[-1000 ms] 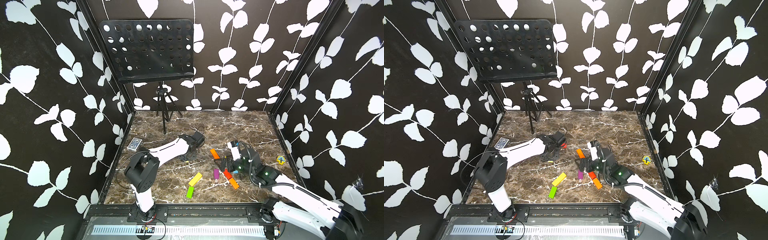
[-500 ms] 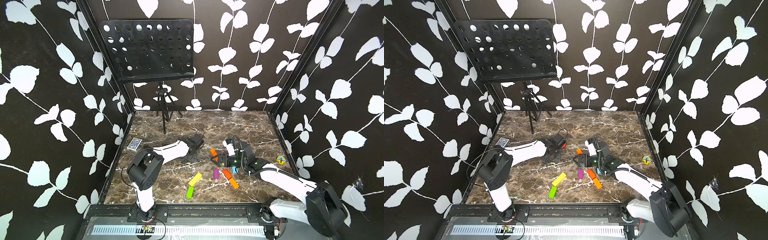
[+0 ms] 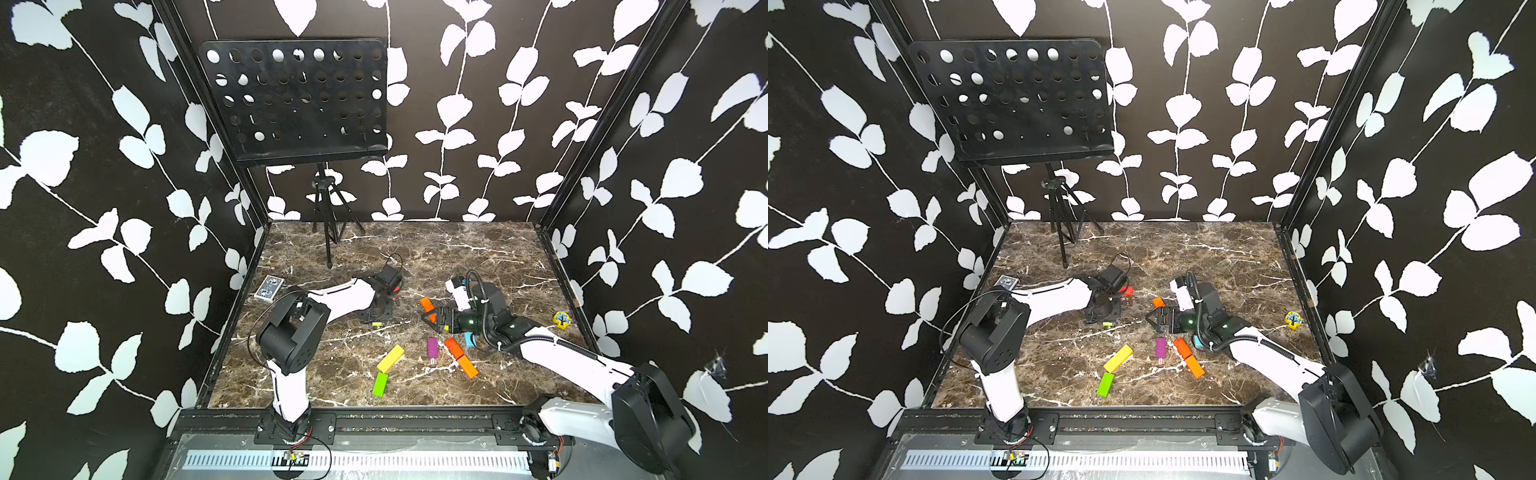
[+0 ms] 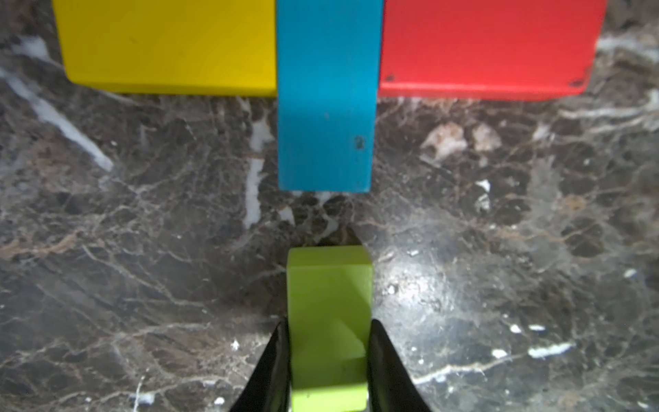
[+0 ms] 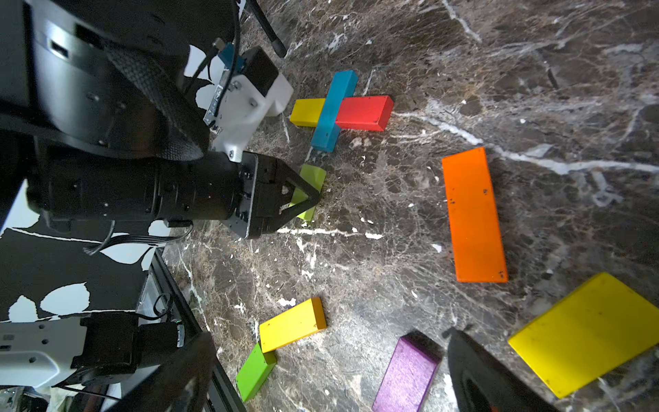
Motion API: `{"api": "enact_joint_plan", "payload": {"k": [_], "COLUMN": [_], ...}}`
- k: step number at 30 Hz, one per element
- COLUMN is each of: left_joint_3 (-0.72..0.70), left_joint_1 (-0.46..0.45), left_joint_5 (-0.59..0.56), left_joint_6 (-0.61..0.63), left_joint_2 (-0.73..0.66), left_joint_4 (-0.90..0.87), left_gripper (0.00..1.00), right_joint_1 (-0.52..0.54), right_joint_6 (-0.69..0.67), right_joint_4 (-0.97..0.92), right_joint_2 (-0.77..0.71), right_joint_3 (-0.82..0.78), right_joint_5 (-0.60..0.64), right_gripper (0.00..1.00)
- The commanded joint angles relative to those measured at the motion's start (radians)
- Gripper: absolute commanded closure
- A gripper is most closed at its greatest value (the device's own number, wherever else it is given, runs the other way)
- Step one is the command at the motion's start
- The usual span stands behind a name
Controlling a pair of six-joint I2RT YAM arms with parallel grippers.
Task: Assemble the letter t with building blocks
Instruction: Assemble the building block at the center of the board.
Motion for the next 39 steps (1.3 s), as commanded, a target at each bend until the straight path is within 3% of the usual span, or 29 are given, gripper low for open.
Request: {"api": "enact_joint_plan", "payload": {"k": [1, 31, 39], "left_joint_3": [0.014, 0.074, 0.088], "left_joint_1": [0.015, 0.056, 0.056], "left_joint_5": [0.010, 0.011, 0.012], "left_joint_6": [0.023, 0.057, 0.071], "left_joint_2": [0.010, 0.079, 0.097], "left_joint_4": [-0.012, -0.061, -0.077], "left_gripper": [0.76, 0.76, 0.71], "right_joint_1": [-0.005, -0.008, -0.012], "right_joint_6": [0.004, 0.008, 0.010], "right_joint_4": [0.030, 0.045, 0.049], "right_joint_2": [-0.003, 0.003, -0.002], "right_joint_3": [0.021, 0.003, -0.006], "right_joint_5": [-0.015, -0.012, -0.014], "right_gripper": [0.01, 0.01, 0.01]}}
